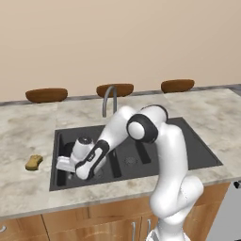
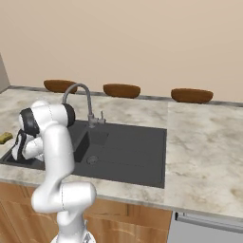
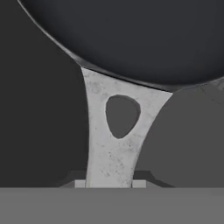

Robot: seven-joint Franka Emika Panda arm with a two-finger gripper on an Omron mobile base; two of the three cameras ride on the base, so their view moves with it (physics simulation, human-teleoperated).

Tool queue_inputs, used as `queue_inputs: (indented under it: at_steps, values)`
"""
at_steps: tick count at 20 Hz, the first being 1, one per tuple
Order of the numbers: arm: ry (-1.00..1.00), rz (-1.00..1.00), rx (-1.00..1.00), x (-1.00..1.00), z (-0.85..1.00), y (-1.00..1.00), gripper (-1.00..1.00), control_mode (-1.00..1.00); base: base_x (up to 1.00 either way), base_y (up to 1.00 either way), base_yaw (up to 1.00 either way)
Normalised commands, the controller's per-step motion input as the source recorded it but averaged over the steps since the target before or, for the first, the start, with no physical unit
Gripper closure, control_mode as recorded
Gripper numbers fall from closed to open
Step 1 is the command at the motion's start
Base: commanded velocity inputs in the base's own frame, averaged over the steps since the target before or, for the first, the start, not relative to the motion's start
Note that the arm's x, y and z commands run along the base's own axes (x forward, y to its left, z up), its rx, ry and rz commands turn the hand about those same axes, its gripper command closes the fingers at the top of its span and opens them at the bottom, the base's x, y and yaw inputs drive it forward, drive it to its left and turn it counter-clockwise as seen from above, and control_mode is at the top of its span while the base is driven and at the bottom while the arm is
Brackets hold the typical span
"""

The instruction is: Pick the pan and sponge and place them into the sink. Then turn on the water.

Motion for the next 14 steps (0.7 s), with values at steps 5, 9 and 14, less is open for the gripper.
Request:
queue_inputs:
  at_steps: [5, 9, 14]
  values:
    - [0.09, -0.05, -0.05, 0.3, -0.58, 0.56, 1.0, -1.0, 0.0, 0.0, 0.0]
    - [0.14, -0.01, -0.13, 0.38, -0.19, 0.44, 1.0, -1.0, 0.0, 0.0, 0.0]
    - [0.23, 0.0, -0.18, 0.31, 0.0, 0.37, 1.0, -1.0, 0.0, 0.0, 0.0]
